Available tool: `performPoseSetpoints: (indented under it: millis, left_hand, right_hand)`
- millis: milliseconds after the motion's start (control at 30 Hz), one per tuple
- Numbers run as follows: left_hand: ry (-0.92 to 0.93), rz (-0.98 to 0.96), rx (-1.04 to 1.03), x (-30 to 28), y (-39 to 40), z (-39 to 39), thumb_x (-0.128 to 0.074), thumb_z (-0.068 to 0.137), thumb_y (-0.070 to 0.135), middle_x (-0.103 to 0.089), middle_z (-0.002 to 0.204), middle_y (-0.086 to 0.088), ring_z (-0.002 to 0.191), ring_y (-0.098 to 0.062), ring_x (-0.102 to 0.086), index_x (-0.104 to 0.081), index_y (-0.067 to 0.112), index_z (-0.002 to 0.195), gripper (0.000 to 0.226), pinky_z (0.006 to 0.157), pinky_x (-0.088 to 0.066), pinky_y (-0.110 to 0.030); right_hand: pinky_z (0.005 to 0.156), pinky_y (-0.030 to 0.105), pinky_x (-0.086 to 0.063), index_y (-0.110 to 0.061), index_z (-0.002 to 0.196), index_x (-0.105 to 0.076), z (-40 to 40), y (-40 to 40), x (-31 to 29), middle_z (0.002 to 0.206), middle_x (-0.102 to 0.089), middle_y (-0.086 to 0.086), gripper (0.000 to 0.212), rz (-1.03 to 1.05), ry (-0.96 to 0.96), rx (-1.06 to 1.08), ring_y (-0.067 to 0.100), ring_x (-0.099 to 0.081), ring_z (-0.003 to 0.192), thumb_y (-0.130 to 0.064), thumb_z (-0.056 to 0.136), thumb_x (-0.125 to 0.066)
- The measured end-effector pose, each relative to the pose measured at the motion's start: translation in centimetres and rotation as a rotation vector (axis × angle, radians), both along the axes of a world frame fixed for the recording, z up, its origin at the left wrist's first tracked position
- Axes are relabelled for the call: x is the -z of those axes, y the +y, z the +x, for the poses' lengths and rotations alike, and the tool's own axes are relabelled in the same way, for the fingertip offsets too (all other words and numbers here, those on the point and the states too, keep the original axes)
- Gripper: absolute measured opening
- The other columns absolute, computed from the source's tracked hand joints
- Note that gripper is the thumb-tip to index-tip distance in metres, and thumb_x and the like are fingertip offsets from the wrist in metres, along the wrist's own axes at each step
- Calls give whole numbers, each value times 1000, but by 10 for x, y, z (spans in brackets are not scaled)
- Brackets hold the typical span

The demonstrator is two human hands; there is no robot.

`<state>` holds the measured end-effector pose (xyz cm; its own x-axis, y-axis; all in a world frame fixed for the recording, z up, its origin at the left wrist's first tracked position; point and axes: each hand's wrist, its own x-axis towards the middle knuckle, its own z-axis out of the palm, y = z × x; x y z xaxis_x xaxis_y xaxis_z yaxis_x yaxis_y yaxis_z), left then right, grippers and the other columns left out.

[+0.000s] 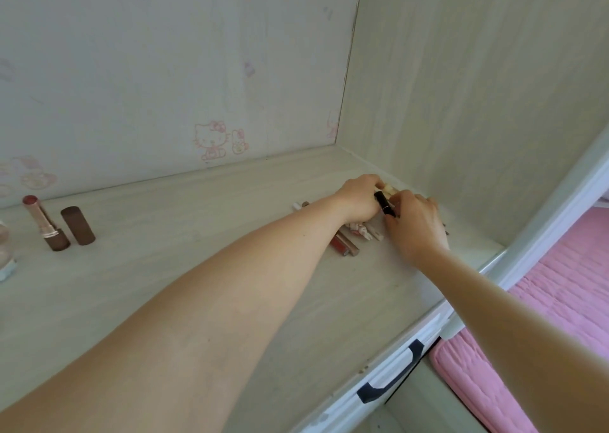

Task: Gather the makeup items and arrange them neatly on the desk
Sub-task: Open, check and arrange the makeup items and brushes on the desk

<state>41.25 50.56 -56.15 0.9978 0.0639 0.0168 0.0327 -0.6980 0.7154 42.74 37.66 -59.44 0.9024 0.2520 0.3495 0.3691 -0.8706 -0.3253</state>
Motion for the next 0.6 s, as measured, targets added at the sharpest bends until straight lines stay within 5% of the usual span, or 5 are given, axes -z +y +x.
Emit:
performPoseSetpoints:
  millis: [267,433,600]
  left_hand:
    - [-121,-721,-203,-24,14,-31,-64,86,0,-63,111,-14,103,-26,-65,-60,2,117,31,87,-55,-29]
    - [-176,-930,-258,-35,32,-79,-64,85,-5,-64,111,-19,94,-26,-66,-61,0,112,28,77,-57,-25]
    - [-169,-1122,-326,-42,52,-140,-63,86,-6,-64,100,-20,81,-22,-64,-61,-5,109,24,78,-56,-25]
  right_hand:
    - [74,23,-39,-14,110,-64,-30,12,-29,108,-62,9,28,484,45,-62,20,-59,90,-2,86,-57]
    - [65,3,-41,-14,108,-65,-76,32,-45,104,-64,2,25,629,46,-165,2,-59,82,-3,86,-61]
    - [56,5,-47,-16,105,-62,-131,56,-57,93,-62,-4,25,809,131,-243,-3,-61,78,-1,85,-65]
